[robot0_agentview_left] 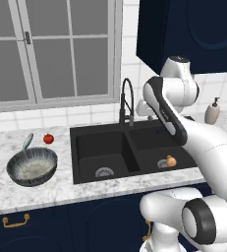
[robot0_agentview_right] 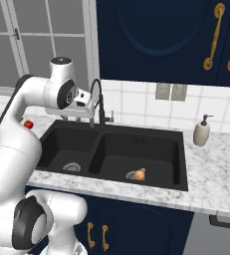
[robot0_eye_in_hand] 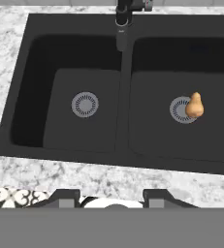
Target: Pick the squash from the sink and place it in the bowl. Then pick the bowl and place it in the microwave. Then close the microwave door and press the start button.
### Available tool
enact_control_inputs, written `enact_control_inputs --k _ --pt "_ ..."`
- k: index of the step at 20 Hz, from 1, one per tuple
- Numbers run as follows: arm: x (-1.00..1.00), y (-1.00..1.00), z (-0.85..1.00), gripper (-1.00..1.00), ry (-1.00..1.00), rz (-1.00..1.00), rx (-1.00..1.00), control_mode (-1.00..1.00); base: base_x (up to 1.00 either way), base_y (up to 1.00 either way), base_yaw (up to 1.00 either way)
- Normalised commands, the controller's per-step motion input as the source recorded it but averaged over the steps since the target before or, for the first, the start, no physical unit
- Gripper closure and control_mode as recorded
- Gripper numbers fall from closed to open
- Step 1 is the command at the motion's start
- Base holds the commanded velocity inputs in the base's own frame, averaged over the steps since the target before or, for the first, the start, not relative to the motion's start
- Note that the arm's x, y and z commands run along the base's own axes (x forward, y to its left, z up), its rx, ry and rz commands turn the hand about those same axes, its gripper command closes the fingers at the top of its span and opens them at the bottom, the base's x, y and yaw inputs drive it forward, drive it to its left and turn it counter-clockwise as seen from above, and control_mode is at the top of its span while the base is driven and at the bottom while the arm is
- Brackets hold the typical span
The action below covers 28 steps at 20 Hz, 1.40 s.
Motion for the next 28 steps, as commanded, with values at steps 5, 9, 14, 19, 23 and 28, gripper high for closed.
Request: enact_control_inputs --k 5,9,14,19,23,28 --pt "-0.53 -0.1 0.0 -1.0 0.0 -0.02 0.0 -1.0 0.0 0.0 0.0" --pt "-0.7 -0.52 -0.08 -1.0 0.01 -0.12 -0.01 -1.0 0.0 0.0 0.0" --pt "0.0 -0.86 -0.19 -1.0 -0.09 -0.01 0.02 -1.0 0.0 0.0 0.0" --pt "0.16 -0.89 -0.38 -1.0 0.29 0.0 0.0 -1.0 0.0 0.0 0.0" --pt "0.34 -0.85 -0.49 -1.0 0.21 -0.03 0.0 -1.0 0.0 0.0 0.0" --pt "0.51 -0.53 -0.54 -1.0 0.07 -0.07 0.09 -1.0 0.0 0.0 0.0"
